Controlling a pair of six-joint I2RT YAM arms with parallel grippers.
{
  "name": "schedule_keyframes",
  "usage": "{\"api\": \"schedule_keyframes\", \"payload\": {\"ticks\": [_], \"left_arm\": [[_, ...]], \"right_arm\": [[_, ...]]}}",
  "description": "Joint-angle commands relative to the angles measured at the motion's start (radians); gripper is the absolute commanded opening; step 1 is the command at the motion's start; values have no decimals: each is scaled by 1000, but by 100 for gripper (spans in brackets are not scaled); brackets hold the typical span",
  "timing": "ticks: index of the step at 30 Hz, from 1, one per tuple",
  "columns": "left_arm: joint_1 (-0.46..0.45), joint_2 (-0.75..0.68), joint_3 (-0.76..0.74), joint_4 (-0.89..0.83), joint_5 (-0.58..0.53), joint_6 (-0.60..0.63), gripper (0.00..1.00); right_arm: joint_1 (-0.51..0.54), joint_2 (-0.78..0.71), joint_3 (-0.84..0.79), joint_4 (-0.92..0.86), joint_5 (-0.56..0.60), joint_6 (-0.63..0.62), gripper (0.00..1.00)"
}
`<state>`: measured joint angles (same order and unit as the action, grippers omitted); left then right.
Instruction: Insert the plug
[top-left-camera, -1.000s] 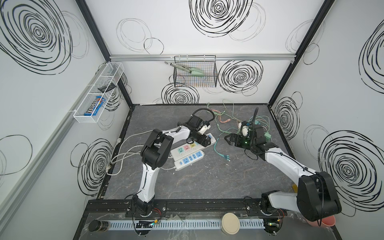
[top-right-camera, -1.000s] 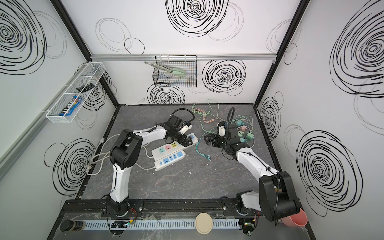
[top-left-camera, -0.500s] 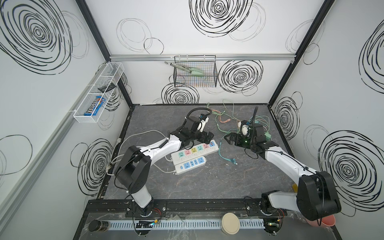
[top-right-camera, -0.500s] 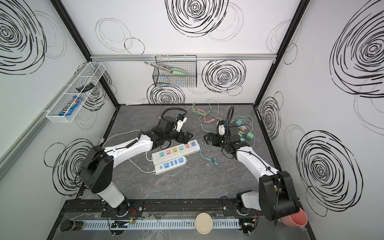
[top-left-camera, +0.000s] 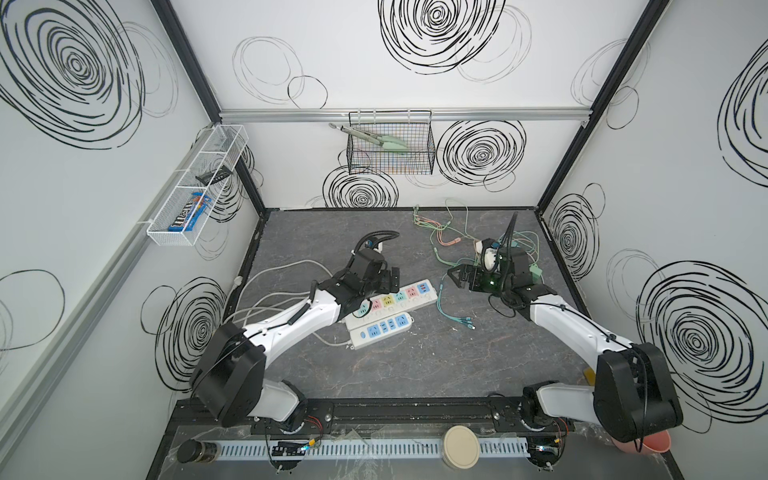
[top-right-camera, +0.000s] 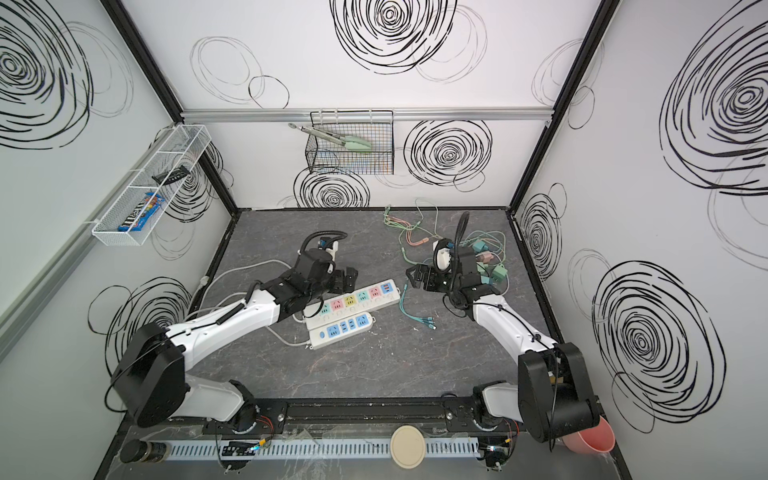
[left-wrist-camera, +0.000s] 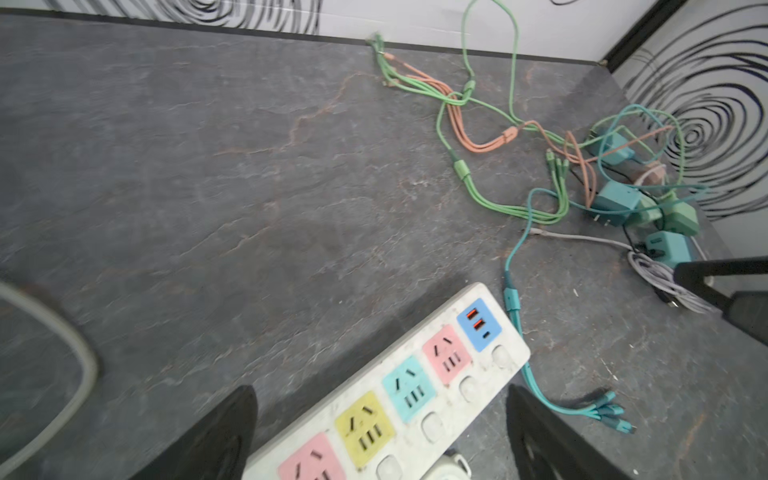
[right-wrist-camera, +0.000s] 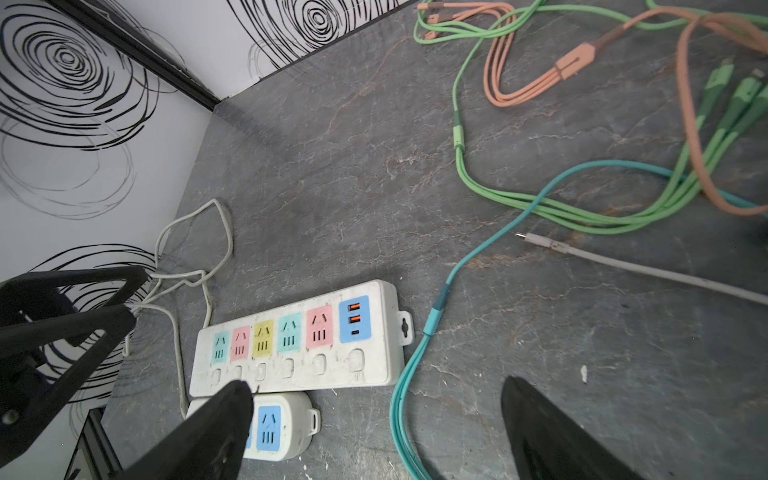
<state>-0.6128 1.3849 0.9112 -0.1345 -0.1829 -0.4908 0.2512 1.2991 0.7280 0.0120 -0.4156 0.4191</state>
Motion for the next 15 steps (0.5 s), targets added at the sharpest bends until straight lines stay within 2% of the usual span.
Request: {"api": "schedule_keyframes", "payload": {"ticks": [1,5,7,11,15], "left_arm": [[17,-115,-79,-93,-125,-131,96],[91,-180,-187,-113,-18,-215,96],[129,-184,-232,-106,32,-246,96],[183,-211,-287,-161,57,-281,96],[241,-245,-347,-152,180,-274,96]], "right_arm": [[18,56,18,46,-88,-35,97],[62,167,89,7,-40,-31,97],[74,222,107,21,-62,-45,97],[102,375,195,1,-136,-85,97],[147,469,273,-26,-65,-86,97]]}}
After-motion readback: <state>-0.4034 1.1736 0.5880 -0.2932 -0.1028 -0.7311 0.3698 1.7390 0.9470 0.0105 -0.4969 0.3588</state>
